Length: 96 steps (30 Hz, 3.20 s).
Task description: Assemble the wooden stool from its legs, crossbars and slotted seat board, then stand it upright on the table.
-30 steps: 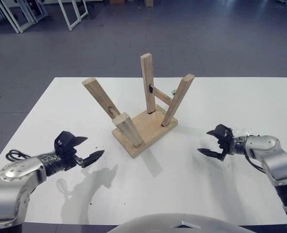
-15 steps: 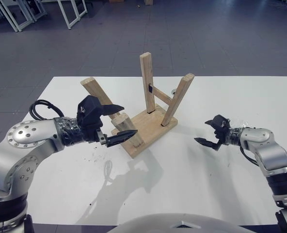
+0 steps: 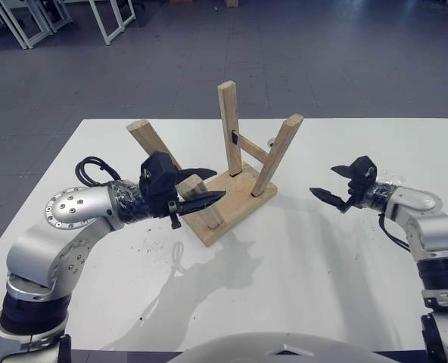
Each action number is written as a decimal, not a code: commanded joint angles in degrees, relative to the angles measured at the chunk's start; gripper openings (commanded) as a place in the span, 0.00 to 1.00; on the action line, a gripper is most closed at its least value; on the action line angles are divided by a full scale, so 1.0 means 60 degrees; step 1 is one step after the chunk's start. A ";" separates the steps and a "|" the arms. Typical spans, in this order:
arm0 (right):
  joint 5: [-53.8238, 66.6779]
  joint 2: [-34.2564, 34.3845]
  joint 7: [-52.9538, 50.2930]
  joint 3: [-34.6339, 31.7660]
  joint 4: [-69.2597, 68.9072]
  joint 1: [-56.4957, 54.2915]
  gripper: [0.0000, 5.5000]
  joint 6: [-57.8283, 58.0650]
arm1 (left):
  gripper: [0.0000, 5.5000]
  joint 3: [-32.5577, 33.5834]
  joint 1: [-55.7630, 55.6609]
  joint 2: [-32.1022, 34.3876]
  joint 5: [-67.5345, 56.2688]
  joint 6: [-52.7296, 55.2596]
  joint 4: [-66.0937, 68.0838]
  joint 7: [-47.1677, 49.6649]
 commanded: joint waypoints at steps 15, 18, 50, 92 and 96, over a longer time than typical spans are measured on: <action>0.3372 -0.2213 0.3862 -0.0340 -0.2909 0.0023 0.86 0.3072 | 0.27 -0.0750 -0.0520 0.1723 -0.0643 -0.0703 0.1898 -0.4567; 0.3789 -0.1880 0.3548 -0.0221 -0.3449 -0.0373 0.86 0.3393 | 0.27 -0.0956 -0.0679 0.1676 -0.0456 -0.0856 0.2084 -0.4703; 1.2888 -0.1520 -0.0576 -0.0031 -0.0672 -0.2056 0.47 1.0044 | 0.27 -0.0910 -0.2208 0.1466 -0.5562 0.5752 0.4716 -0.3017; 0.0671 -0.4914 0.2958 0.1055 -0.4694 0.4890 0.76 0.0556 | 0.49 0.1349 0.5706 0.1839 0.3676 -0.3064 0.2871 -0.3467; 0.0774 -0.4268 0.2672 0.1605 -0.5346 0.4463 0.76 0.1078 | 0.49 0.0724 0.4948 0.1215 0.3779 -0.3193 0.2181 -0.2630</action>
